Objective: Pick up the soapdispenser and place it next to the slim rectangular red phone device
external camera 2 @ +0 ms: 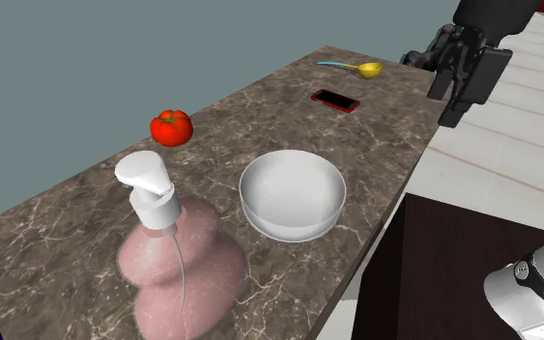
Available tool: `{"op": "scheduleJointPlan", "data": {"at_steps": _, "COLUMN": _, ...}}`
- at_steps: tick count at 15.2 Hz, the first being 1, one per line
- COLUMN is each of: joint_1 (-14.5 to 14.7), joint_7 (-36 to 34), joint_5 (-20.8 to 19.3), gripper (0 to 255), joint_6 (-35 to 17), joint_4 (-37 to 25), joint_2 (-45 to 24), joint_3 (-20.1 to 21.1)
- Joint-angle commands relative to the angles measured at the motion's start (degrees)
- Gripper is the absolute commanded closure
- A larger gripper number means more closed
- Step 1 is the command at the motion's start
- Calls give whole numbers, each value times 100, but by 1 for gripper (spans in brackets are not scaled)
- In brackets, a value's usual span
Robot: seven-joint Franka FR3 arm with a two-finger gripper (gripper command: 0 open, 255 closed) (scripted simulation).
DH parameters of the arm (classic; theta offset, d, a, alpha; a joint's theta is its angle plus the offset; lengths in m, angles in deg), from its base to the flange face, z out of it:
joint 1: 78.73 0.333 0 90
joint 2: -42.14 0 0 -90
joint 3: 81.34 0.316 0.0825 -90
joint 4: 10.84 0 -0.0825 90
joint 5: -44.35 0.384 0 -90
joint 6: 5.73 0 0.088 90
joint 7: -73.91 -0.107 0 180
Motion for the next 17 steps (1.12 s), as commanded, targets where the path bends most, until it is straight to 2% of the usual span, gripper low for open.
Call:
{"op": "scheduleJointPlan", "data": {"at_steps": 1, "joint_1": 0, "joint_7": 0, "joint_5": 0, "gripper": 0, "joint_6": 0, "joint_4": 0, "joint_2": 0, "joint_3": 0}}
{"op": "scheduleJointPlan", "data": {"at_steps": 9, "joint_1": 270, "joint_7": -900, "joint_5": 322, "gripper": 0, "joint_6": -349, "joint_4": -1014, "joint_2": -1143, "joint_3": 795}}
{"op": "scheduleJointPlan", "data": {"at_steps": 17, "joint_1": 410, "joint_7": -1825, "joint_5": 239, "gripper": 0, "joint_6": -473, "joint_4": -2435, "joint_2": -2488, "joint_3": 1514}}
